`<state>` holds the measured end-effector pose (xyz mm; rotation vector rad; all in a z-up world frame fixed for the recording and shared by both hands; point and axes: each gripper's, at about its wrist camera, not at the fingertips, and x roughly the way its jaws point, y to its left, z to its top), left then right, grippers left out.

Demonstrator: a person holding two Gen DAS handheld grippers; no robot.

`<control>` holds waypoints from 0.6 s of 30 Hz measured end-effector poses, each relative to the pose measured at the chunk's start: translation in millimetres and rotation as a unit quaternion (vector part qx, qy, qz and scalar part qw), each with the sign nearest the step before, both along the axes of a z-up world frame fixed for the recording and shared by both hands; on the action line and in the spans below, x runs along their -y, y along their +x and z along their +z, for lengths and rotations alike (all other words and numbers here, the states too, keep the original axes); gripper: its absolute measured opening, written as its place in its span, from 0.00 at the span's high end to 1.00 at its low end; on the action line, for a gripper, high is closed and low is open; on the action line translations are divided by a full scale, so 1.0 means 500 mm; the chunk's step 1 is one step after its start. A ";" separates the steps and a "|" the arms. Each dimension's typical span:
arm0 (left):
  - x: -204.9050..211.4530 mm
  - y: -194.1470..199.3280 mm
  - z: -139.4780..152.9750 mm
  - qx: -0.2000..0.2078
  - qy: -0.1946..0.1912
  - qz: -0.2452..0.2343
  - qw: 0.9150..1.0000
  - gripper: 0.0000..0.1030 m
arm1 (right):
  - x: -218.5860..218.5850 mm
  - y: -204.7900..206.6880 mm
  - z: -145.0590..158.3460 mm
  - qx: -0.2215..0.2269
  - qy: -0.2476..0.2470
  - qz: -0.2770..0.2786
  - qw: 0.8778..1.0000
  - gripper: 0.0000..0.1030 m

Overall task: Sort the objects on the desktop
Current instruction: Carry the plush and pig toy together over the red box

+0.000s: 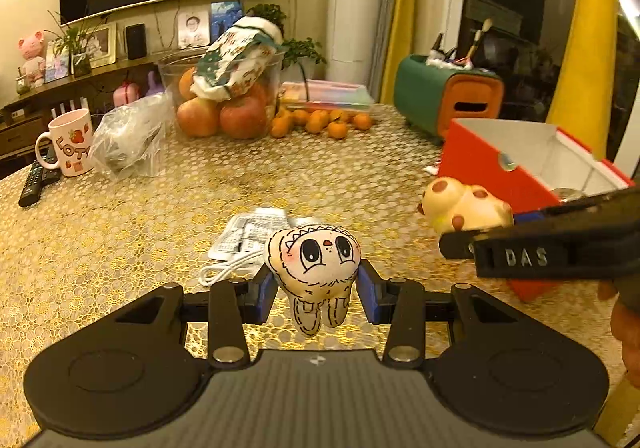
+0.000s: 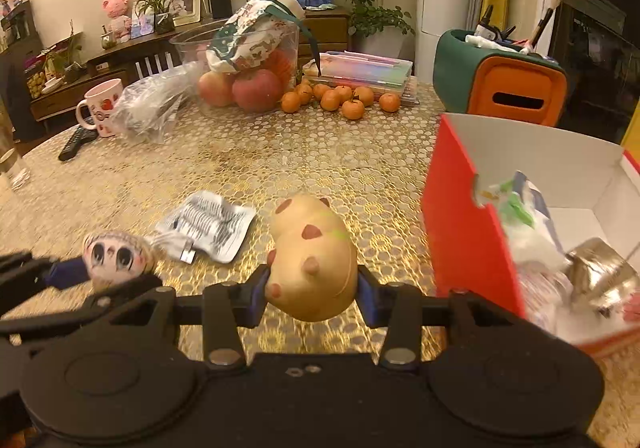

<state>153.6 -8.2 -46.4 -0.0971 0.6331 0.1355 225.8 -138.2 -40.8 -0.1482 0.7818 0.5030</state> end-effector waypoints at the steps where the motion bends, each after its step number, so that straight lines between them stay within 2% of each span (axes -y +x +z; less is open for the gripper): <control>1: 0.004 -0.004 0.005 0.001 -0.001 -0.002 1.000 0.60 | 0.008 -0.011 0.005 0.000 0.000 0.001 1.000 0.58; 10: 0.046 -0.039 0.053 0.012 -0.010 -0.027 1.000 0.60 | 0.084 -0.074 0.062 0.018 0.008 0.005 1.000 0.58; 18: 0.094 -0.042 0.093 0.017 -0.017 -0.056 0.998 0.60 | 0.167 -0.094 0.112 0.044 0.010 -0.007 0.999 0.58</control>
